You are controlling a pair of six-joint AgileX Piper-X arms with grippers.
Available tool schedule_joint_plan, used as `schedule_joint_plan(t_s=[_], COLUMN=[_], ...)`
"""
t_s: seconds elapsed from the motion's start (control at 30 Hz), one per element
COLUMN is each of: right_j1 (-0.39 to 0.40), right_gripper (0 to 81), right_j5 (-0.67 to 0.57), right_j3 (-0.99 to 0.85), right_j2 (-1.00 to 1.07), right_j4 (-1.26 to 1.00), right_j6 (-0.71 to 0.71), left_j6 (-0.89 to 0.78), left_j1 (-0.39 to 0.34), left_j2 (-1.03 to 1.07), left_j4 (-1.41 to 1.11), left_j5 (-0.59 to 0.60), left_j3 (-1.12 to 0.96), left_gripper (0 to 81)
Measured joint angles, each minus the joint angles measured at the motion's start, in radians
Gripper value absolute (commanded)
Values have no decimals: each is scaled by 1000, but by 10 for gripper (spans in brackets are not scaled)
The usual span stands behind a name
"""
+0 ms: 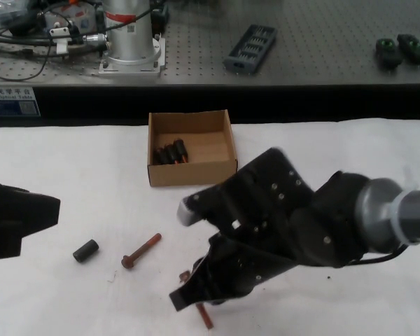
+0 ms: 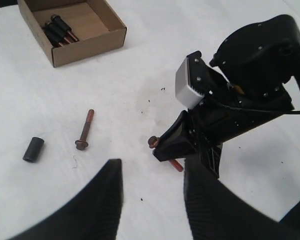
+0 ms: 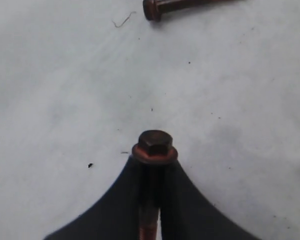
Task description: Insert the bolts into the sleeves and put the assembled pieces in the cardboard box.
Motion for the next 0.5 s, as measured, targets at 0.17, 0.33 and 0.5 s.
schedule_joint_plan(t_s=[0.17,0.33,0.5], right_j1=[9,2,-4], right_gripper=[94,406,379], right_j5=[-24,-45,-46], right_j3=[0,-29,-49], right_j2=[31,31,20], right_j4=[-2,-8,-6], right_j6=[8,17,15], left_j6=[0,-29,-66], left_j1=[0,0,0], left_j2=[0,0,0], left_j4=[8,11,14], left_j5=[0,0,-2], left_j3=[0,0,0], left_gripper=[297,297,297])
